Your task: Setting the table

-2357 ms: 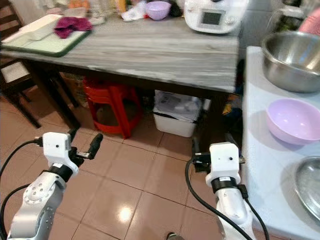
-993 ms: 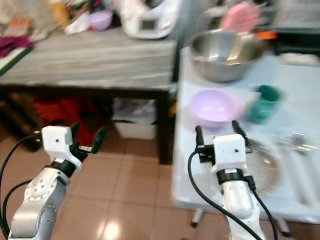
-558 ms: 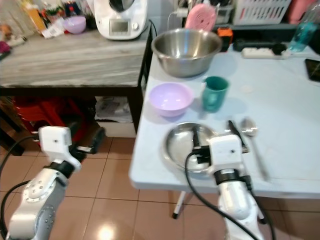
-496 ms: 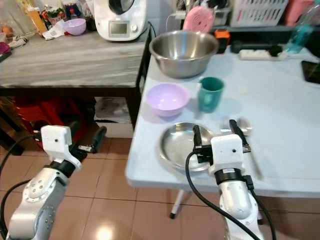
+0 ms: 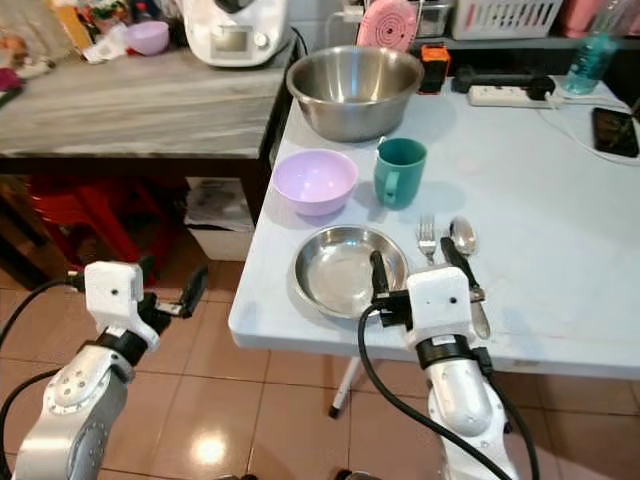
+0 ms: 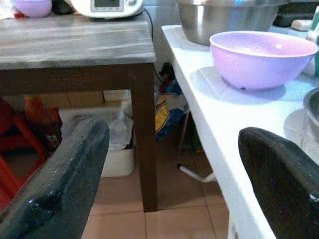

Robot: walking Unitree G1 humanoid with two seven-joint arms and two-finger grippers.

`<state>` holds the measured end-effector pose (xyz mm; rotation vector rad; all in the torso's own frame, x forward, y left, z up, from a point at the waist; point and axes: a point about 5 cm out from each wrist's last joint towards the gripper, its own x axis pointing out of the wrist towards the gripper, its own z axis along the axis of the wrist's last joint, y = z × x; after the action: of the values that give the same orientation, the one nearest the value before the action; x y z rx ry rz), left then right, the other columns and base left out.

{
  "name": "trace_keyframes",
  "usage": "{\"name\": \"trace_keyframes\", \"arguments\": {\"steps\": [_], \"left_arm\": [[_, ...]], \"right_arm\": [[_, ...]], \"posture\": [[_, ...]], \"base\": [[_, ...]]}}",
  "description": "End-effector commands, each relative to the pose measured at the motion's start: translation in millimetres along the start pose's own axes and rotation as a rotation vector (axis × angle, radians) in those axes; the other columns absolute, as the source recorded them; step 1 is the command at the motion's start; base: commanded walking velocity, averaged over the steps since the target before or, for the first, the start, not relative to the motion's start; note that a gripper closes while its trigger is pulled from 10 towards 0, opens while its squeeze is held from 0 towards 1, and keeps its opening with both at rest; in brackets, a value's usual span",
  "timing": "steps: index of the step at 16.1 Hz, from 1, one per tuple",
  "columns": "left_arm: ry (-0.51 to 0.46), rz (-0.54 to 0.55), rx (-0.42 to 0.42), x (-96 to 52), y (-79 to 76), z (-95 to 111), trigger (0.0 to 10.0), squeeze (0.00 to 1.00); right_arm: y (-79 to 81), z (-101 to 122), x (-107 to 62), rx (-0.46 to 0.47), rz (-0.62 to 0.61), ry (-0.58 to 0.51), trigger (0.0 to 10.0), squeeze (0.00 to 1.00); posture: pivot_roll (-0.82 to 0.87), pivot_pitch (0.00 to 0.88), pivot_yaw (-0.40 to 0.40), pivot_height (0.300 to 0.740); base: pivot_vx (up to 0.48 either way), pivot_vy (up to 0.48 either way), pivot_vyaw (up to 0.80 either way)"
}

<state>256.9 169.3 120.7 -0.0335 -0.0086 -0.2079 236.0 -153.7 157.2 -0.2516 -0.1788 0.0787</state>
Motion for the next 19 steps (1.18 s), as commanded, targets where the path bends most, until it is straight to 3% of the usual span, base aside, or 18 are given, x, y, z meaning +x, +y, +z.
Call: {"name": "trace_keyframes", "arguments": {"steps": [1, 5, 9, 12, 19], "left_arm": [[0.017, -0.008, 0.022, -2.8, 2.7, -4, 10.0, 0.0], [0.023, -0.041, 0.04, -5.5, -0.7, -8, 10.0, 0.0], [0.045, -0.194, 0.059, -14.6, -12.0, -11, 10.0, 0.0], [0.031, -0.293, 0.066, -17.2, -13.0, -2, 10.0, 0.0], [0.074, -0.34, 0.071, -22.1, -12.2, -12, 10.0, 0.0]], "right_arm": [[3.7, 0, 0.5, 0.014, 0.018, 0.002, 10.0, 0.0], [1.7, -4, -0.9, 0.028, 0.0, 0.026, 10.0, 0.0], [-10.6, -17, -4.8, 0.063, -0.078, 0.098, 10.0, 0.0], [-14.4, -19, -7.0, 0.077, -0.098, 0.115, 10.0, 0.0], [-19.7, -22, -5.2, 0.147, -0.098, 0.15, 10.0, 0.0]], "posture": [[-0.12, 0.114, 0.067, 0.74], [-0.12, 0.118, 0.07, 0.74], [-0.13, 0.126, 0.07, 0.74], [-0.13, 0.13, 0.07, 0.74], [-0.14, 0.132, 0.067, 0.74]], "base": [[0.0, 0.0, 0.0], [0.0, 0.0, 0.0], [0.0, 0.0, 0.0], [0.0, 0.0, 0.0], [0.0, 0.0, 0.0]]}}
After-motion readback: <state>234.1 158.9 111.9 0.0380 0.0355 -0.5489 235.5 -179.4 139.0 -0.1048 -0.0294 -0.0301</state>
